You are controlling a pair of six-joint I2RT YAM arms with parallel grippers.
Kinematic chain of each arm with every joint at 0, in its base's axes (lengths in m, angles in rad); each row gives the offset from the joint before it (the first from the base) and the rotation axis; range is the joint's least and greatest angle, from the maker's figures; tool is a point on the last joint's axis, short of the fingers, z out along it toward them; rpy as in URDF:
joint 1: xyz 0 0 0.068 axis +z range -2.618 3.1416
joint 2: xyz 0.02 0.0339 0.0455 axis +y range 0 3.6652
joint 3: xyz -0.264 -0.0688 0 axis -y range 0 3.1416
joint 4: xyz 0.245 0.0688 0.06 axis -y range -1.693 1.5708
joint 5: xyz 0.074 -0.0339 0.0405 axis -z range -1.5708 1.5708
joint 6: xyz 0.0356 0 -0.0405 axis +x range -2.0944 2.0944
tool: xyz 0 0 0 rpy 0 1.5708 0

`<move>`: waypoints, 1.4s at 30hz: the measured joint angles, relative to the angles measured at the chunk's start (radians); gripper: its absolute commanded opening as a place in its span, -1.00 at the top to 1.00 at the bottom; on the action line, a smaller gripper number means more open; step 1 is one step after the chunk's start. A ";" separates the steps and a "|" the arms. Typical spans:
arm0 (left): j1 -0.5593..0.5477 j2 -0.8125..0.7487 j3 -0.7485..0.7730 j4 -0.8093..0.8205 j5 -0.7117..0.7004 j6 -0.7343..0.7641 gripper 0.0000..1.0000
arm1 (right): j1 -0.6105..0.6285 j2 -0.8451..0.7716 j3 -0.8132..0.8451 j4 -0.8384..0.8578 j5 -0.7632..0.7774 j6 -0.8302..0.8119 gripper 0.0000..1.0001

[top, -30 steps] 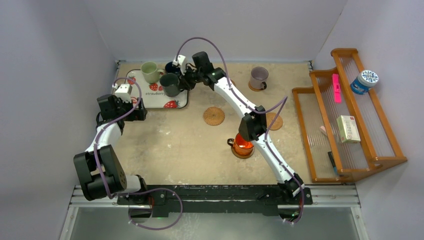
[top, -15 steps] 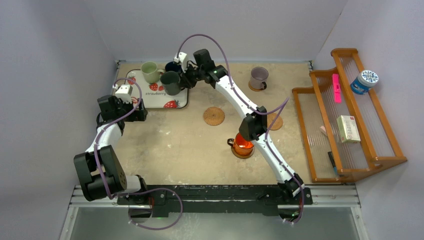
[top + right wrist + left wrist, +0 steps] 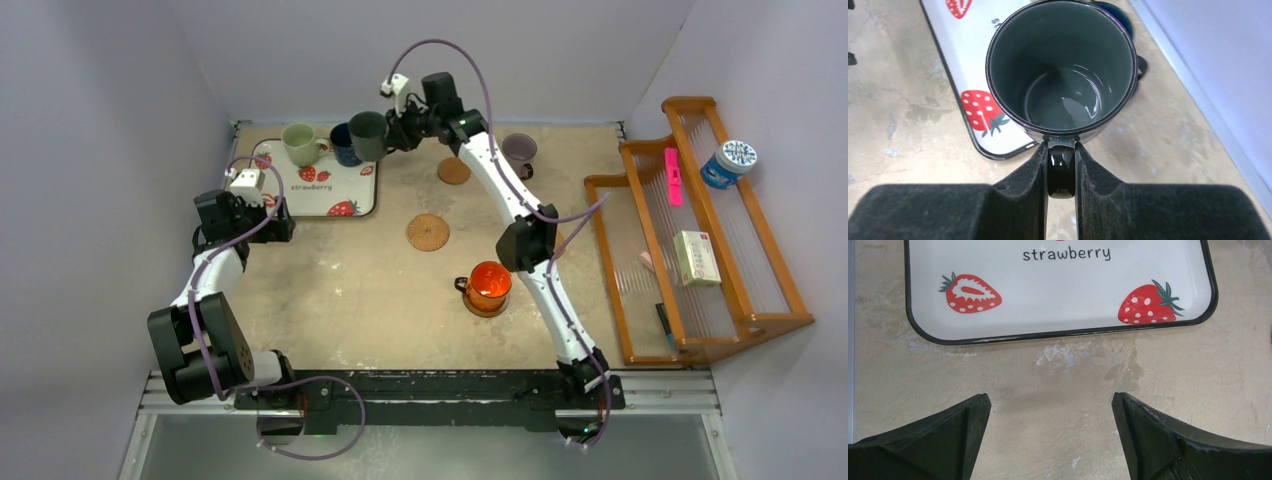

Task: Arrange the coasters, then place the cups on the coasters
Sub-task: Pick up the cup from the tray, then move the coaster to the center of the board.

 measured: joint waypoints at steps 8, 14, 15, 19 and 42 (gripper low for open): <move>0.000 0.000 0.000 0.000 0.002 0.000 -1.00 | -0.103 -0.089 -0.108 0.042 0.002 -0.005 1.00; 0.000 0.000 0.000 0.000 0.004 0.000 -1.00 | -0.170 -0.126 -0.217 0.080 0.004 -0.012 1.00; 0.000 0.000 0.000 0.001 0.004 0.000 -1.00 | -0.178 -0.130 -0.232 0.081 0.004 -0.014 1.00; 0.000 0.000 0.000 0.003 0.007 0.000 -1.00 | -0.211 -0.161 -0.324 0.095 0.006 -0.032 1.00; 0.000 0.001 0.000 0.007 0.015 -0.001 -1.00 | -0.296 -0.389 -0.821 0.277 0.048 -0.115 1.00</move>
